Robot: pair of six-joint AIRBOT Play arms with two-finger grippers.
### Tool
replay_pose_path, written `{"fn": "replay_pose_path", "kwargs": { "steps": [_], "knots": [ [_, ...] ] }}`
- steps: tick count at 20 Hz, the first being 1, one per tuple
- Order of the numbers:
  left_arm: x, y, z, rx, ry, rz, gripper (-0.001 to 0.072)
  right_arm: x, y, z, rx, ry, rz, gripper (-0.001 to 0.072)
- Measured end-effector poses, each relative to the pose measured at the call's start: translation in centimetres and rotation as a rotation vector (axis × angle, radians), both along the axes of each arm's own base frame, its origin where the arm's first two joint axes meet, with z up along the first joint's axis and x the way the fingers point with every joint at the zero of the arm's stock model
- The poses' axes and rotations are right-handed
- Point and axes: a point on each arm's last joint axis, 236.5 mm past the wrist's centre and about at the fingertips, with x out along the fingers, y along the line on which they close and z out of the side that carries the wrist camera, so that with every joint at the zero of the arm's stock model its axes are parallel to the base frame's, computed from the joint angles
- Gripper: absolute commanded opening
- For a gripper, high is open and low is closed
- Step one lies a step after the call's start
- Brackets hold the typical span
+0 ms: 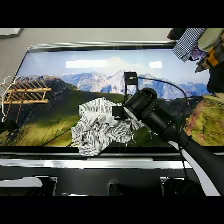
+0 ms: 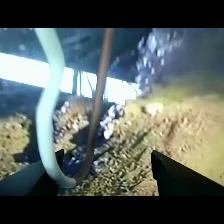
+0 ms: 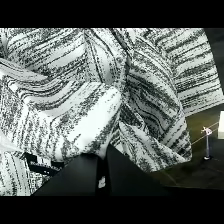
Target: Fold the clothes and pants, and hang the long-sleeved shirts on hangers.
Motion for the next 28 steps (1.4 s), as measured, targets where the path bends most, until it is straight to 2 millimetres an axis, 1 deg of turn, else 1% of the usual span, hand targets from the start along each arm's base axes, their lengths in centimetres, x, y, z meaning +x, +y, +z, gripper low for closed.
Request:
{"fn": "replay_pose_path", "kwargs": {
  "steps": [2,3,4,5,10,11,12,13,14,15,16,21,23,25,27,28],
  "knots": [
    [0.0,-0.1,-0.3,-0.005,0.005,-0.001,0.0592,0.0,0.0,0.0,0.0,0.001,-0.003,0.0043],
    [0.0,0.0,-0.5,-0.003,0.01,0.0,0.051,0.0,0.0,-0.1,0.0,0.002,-0.003,0.0043],
    [-0.1,0.0,-0.7,-0.006,0.013,0.002,0.0405,0.0,0.0,-0.1,-0.001,0.002,-0.003,0.0043],
    [-0.1,0.0,-0.9,-0.008,0.016,0.003,0.0376,0.0,0.0,-0.1,-0.001,0.002,-0.003,0.0043],
    [-0.2,-0.2,-1.8,-0.022,0.032,0.002,0.0374,0.0,0.0,-0.1,-0.002,0.002,-0.002,0.0043],
    [-0.3,-0.2,-1.9,-0.024,0.034,0.002,0.0317,0.0,0.0,-0.1,-0.002,0.002,-0.002,0.0043],
    [-0.3,-0.2,-2.1,-0.024,0.035,0.002,0.0205,0.0,0.0,-0.1,-0.002,0.003,-0.002,0.0043],
    [-0.2,-0.1,-2.1,-0.022,0.034,0.004,0.0173,0.0,0.0,-0.1,-0.002,0.003,-0.002,0.0043],
    [-0.2,-0.1,-2.2,-0.023,0.035,0.004,0.0171,0.0,0.0,-0.1,-0.003,0.003,-0.001,0.0043],
    [-0.3,-0.1,-2.3,-0.026,0.036,0.004,0.0101,0.0,0.0,-0.1,-0.004,0.003,0.0,0.0043],
    [-0.3,-0.2,-2.3,-0.027,0.037,0.003,0.005,0.0,0.0,-0.1,-0.004,0.003,0.0,0.0043],
    [-0.1,-0.3,-2.1,-0.034,0.031,0.005,0.0041,-0.2,-0.3,-0.2,-0.013,0.013,-0.004,0.0043],
    [0.6,-0.6,-1.0,-0.047,0.002,0.015,0.004,-0.3,-0.3,-0.2,-0.015,0.016,-0.005,0.0043],
    [2.1,-0.2,1.0,-0.036,-0.059,0.028,0.004,-0.4,-0.4,-0.3,-0.018,0.019,-0.006,0.0043],
    [3.7,0.1,3.8,-0.011,-0.12,0.02,0.0039,-0.4,-0.4,-0.3,-0.019,0.02,-0.007,0.0043],
    [4.6,0.3,5.5,0.009,-0.154,0.017,0.0039,-0.4,-0.4,-0.3,-0.018,0.02,-0.01,0.0043]
  ]
}}
